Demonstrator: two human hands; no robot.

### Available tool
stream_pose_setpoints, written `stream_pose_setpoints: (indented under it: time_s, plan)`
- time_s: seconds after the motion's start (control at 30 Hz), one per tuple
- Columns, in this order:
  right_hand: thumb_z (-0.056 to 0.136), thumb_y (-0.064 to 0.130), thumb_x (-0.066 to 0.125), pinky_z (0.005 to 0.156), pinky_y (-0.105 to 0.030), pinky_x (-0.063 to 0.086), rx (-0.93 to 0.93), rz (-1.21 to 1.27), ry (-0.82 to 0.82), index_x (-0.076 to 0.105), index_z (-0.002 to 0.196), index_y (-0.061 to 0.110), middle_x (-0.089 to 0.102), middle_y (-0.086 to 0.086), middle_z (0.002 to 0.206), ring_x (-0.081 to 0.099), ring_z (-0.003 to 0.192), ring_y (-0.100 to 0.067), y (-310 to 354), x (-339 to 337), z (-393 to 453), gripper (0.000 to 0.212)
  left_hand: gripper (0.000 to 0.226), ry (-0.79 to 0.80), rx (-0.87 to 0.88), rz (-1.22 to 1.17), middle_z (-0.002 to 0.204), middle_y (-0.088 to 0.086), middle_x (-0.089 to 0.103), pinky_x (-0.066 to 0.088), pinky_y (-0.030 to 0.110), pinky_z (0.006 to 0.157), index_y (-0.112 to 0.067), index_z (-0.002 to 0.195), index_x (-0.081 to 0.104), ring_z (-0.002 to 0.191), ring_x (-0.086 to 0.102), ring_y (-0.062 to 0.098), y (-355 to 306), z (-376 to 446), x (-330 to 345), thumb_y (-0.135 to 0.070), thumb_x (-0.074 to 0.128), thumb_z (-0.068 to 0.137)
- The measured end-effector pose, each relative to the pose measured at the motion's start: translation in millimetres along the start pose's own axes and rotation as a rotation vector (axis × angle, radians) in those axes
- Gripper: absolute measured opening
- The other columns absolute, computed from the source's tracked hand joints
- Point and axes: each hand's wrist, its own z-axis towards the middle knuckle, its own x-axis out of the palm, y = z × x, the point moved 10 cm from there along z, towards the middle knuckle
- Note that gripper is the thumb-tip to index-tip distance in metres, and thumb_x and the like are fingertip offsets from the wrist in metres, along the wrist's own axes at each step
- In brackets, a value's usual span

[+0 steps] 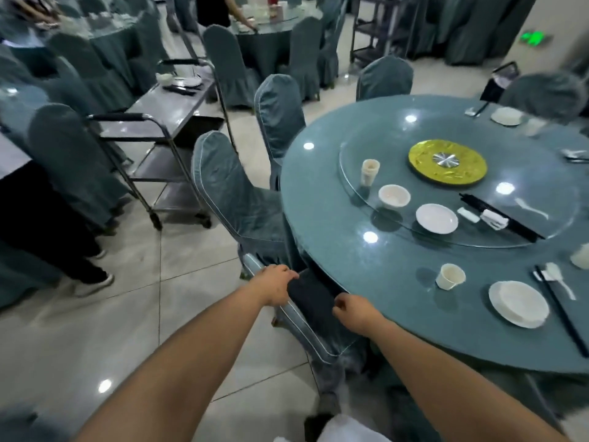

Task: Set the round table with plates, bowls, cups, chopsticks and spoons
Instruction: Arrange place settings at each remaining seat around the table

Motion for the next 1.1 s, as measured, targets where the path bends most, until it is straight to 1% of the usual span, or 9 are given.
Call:
stream_pose_setpoints:
  time_s: [0.1,0.2,0.3,0.37,0.5,0.63,0.8,0.9,1.1]
  plan:
    - [0.092,0.044,0.054,0.098,-0.032,0.047,-0.049,-0.046,0.051,0.048,0.139,0.019,0.058,-0.003,0.134,0.057,0.118,-0.023,14,6,12,0.053,0.068,0.109,0.053,0.013,0.15,0.001,0.039,0.032,0.047,0.114,-0.031,0.147,0.039,0.139,0.036,0.026,6,6,9,-0.017,0.057,0.082]
    - [0.086,0.059,0.059,0.105,-0.031,0.043,-0.113,-0.02,0.129,0.039,0.148,0.02,0.05,-0.003,0.144,0.051,0.128,-0.02,45,17,31,0.075,0.07,0.223,0.1,0.159,0.149,0.001,0.04,0.031,0.05,0.114,-0.033,0.147,0.037,0.139,0.034,0.026,38,13,19,-0.013,0.056,0.083]
    - [0.075,0.075,0.059,0.11,-0.033,0.037,-0.171,-0.019,0.239,0.028,0.153,0.023,0.04,-0.001,0.152,0.042,0.137,-0.019,70,34,39,0.099,0.075,0.221,0.106,0.239,0.153,-0.002,0.034,0.02,0.057,0.116,-0.035,0.149,0.033,0.144,0.023,0.024,67,21,21,-0.012,0.055,0.081]
    - [0.07,0.078,0.061,0.108,-0.031,0.037,-0.169,-0.007,0.304,0.022,0.154,0.025,0.039,0.001,0.153,0.043,0.136,-0.019,82,50,36,0.107,0.071,0.205,0.144,0.289,0.15,-0.002,0.038,0.019,0.057,0.115,-0.034,0.146,0.037,0.143,0.025,0.023,70,25,26,-0.015,0.057,0.082]
    - [0.074,0.059,0.071,0.099,-0.031,0.046,-0.067,0.042,0.262,0.031,0.148,0.031,0.054,0.001,0.138,0.057,0.119,-0.019,102,65,43,0.088,0.048,0.072,0.227,0.316,0.131,-0.004,0.054,0.025,0.049,0.112,-0.033,0.132,0.051,0.13,0.043,0.021,77,45,21,-0.019,0.058,0.086]
    - [0.079,0.029,0.068,0.091,-0.035,0.051,0.126,0.049,0.05,0.044,0.137,0.03,0.064,-0.002,0.122,0.061,0.108,-0.024,116,79,48,0.062,0.031,-0.035,0.312,0.357,0.118,-0.003,0.061,0.034,0.044,0.103,-0.029,0.115,0.058,0.117,0.053,0.023,83,56,22,-0.014,0.053,0.088]
    - [0.078,0.019,0.07,0.086,-0.034,0.053,0.303,0.179,-0.023,0.054,0.13,0.036,0.067,0.0,0.118,0.064,0.104,-0.022,120,83,46,0.057,0.027,-0.044,0.376,0.395,0.111,0.0,0.064,0.039,0.047,0.097,-0.026,0.107,0.059,0.11,0.056,0.027,86,62,24,-0.011,0.056,0.086]
    - [0.079,0.018,0.067,0.08,-0.033,0.053,0.306,0.222,0.001,0.058,0.125,0.04,0.07,0.001,0.112,0.065,0.099,-0.021,132,93,43,0.052,0.025,-0.025,0.399,0.418,0.11,0.001,0.064,0.041,0.047,0.095,-0.026,0.105,0.058,0.109,0.057,0.027,97,58,31,-0.011,0.057,0.085]
    - [0.086,0.03,0.063,0.086,-0.032,0.051,0.271,0.167,0.014,0.057,0.125,0.04,0.07,0.002,0.112,0.064,0.101,-0.022,164,118,31,0.041,0.026,0.035,0.399,0.421,0.11,0.003,0.063,0.045,0.047,0.094,-0.025,0.106,0.059,0.107,0.058,0.028,126,26,41,-0.012,0.059,0.084]
